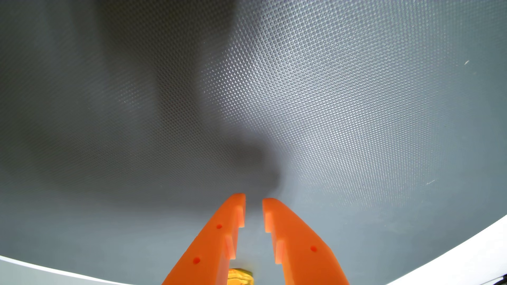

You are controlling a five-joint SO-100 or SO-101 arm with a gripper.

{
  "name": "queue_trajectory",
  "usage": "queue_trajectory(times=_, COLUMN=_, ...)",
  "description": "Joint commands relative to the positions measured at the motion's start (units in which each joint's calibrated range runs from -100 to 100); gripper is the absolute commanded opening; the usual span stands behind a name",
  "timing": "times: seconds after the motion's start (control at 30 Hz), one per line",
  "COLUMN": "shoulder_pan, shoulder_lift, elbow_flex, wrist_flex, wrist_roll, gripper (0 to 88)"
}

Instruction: Grab the eyedrops

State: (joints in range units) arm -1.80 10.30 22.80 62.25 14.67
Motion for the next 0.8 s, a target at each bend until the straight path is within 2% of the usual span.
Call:
queue_trajectory(times=0.0, shoulder_pan=-0.28, shoulder_lift=-0.24, elbow_flex=-0.96, wrist_flex=-0.16, wrist_roll=-0.15, gripper=3.6)
queue_trajectory(times=0.63, shoulder_pan=-0.03, shoulder_lift=-1.09, elbow_flex=-4.2, wrist_flex=0.36, wrist_roll=-0.57, gripper=2.9)
queue_trajectory(times=0.77, shoulder_pan=2.13, shoulder_lift=-1.09, elbow_flex=-4.2, wrist_flex=0.36, wrist_roll=-0.67, gripper=3.0)
